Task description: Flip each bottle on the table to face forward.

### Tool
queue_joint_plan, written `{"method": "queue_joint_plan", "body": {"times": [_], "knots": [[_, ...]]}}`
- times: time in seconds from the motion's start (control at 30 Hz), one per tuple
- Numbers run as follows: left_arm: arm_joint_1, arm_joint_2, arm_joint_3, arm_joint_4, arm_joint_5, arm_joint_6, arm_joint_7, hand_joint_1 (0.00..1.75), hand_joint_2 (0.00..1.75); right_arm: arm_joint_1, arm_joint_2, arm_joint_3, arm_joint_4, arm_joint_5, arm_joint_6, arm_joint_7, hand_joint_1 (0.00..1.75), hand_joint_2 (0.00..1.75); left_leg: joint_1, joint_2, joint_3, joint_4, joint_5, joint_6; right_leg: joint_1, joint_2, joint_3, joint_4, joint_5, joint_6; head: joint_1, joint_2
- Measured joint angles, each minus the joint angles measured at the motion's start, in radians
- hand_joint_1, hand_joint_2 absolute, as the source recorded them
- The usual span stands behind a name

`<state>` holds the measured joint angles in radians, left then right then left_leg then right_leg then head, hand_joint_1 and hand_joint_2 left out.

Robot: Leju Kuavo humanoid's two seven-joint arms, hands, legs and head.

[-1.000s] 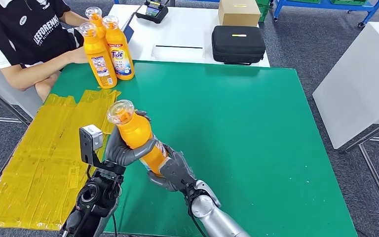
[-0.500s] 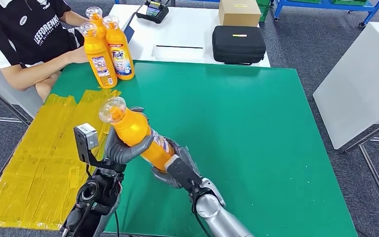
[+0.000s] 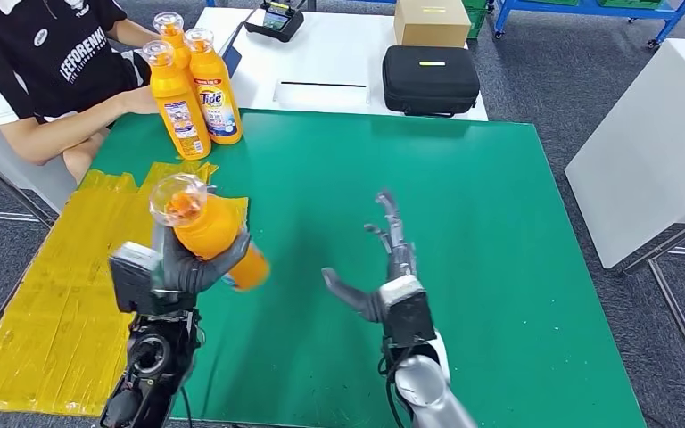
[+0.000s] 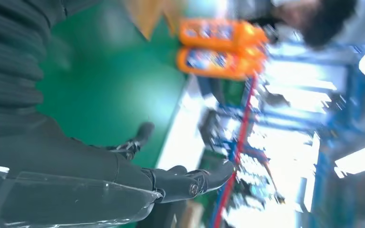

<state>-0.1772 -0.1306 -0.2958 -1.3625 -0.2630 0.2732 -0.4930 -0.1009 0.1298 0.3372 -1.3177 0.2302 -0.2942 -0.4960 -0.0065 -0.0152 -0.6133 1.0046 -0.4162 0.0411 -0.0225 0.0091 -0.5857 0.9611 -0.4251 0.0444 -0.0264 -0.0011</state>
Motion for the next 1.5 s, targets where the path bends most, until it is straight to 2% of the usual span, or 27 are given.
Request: {"method": "queue_joint_plan", "body": {"times": [0.1,0.2,0.43,0.53,0.6,0.67,0.73,0.83,0.9,1.0,1.1,1.27,1.5], "knots": [[-0.009,0.008,-0.017,-0.013,-0.354,0.2,0.053,1.75,1.75,0.017,-0.013,-0.009,-0.068,-0.019,-0.026,-0.003,0.0,1.75,0.0,0.0,0.0,0.0,0.0,0.0,0.0,0.0,0.0,0.0,0.0,0.0,0.0,0.0],[-0.022,0.018,-0.033,-0.01,-0.589,0.304,0.114,1.75,1.75,0.028,-0.021,-0.012,-0.118,-0.034,-0.036,-0.008,0.0,1.75,0.0,0.0,0.0,0.0,0.0,0.0,0.0,0.0,0.0,0.0,0.0,0.0,0.0,0.0],[-0.033,0.03,-0.047,-0.001,-0.678,0.342,0.144,1.75,1.75,0.039,-0.031,-0.012,-0.175,-0.041,-0.041,-0.009,0.0,1.75,0.0,0.0,0.0,0.0,0.0,0.0,0.0,0.0,0.0,0.0,0.0,0.0,0.0,0.0],[-0.039,0.035,-0.052,0.011,-0.869,0.387,0.21,1.75,1.75,0.042,-0.033,-0.012,-0.19,-0.057,-0.041,-0.011,0.0,1.75,0.0,0.0,0.0,0.0,0.0,0.0,0.0,0.0,0.0,0.0,0.0,0.0,0.0,0.0],[-0.05,0.045,-0.054,0.028,-1.097,0.408,0.312,1.75,1.75,0.042,-0.034,-0.01,-0.206,-0.07,-0.039,-0.011,0.0,1.75,0.0,0.0,0.0,0.0,0.0,0.0,0.0,0.0,0.0,0.0,0.0,0.0,0.0,0.0],[-0.078,0.074,-0.084,0.062,-1.255,0.41,0.453,1.75,1.75,0.041,-0.037,-0.006,-0.224,-0.079,-0.037,-0.011,0.0,1.75,0.0,0.0,0.0,0.0,0.0,0.0,0.0,0.0,0.0,0.0,0.0,0.0,0.0,0.0],[-0.12,0.116,-0.149,0.112,-1.297,0.396,0.6,1.75,1.75,0.041,-0.04,0.0,-0.243,-0.086,-0.032,-0.011,0.0,1.75,0.0,0.0,0.001,0.0,0.0,0.0,0.0,0.0,0.0,0.0,0.0,0.0,0.0,0.0],[-0.193,0.177,-0.288,0.202,-1.302,0.34,0.814,1.75,1.75,0.048,-0.048,0.008,-0.275,-0.097,-0.014,-0.014,0.0,1.75,0.0,0.0,0.001,0.0,0.001,0.0,0.0,-0.001,0.001,0.0,0.0,0.0,0.0,0.0],[-0.228,0.209,-0.381,0.262,-1.303,0.31,0.893,1.75,1.75,0.058,-0.053,0.014,-0.297,-0.099,-0.004,-0.021,0.0,1.75,0.0,0.0,0.001,0.0,0.002,-0.001,0.0,0.0,0.001,0.0,0.001,0.0,0.0,0.0],[-0.252,0.233,-0.468,0.332,-1.305,0.29,0.916,1.75,1.75,0.071,-0.06,0.021,-0.318,-0.099,0.0,-0.027,0.0,1.75,0.0,0.001,0.0,0.0,0.002,-0.001,0.0,0.0,0.0,0.0,0.001,0.0,0.0,0.0],[-0.266,0.245,-0.509,0.371,-1.305,0.287,0.921,1.75,1.75,0.076,-0.065,0.022,-0.329,-0.099,0.001,-0.028,0.0,1.75,0.0,0.0,0.0,0.0,0.002,-0.001,0.0,0.0,0.0,0.0,0.001,0.0,0.0,0.0],[-0.278,0.258,-0.541,0.408,-1.305,0.278,0.919,1.75,1.75,0.079,-0.069,0.022,-0.337,-0.099,0.002,-0.028,0.0,1.75,0.0,0.0,0.0,0.0,0.002,-0.001,0.0,0.0,0.0,0.0,0.001,0.0,0.0,0.0],[-0.288,0.258,-0.541,0.499,-1.305,0.234,0.847,1.75,1.75,0.084,-0.073,0.027,-0.343,-0.098,0.012,-0.031,0.0,1.75,0.0,0.0,0.0,0.0,0.002,-0.001,0.0,0.0,0.0,0.0,0.001,0.0,0.0,0.0]]}}
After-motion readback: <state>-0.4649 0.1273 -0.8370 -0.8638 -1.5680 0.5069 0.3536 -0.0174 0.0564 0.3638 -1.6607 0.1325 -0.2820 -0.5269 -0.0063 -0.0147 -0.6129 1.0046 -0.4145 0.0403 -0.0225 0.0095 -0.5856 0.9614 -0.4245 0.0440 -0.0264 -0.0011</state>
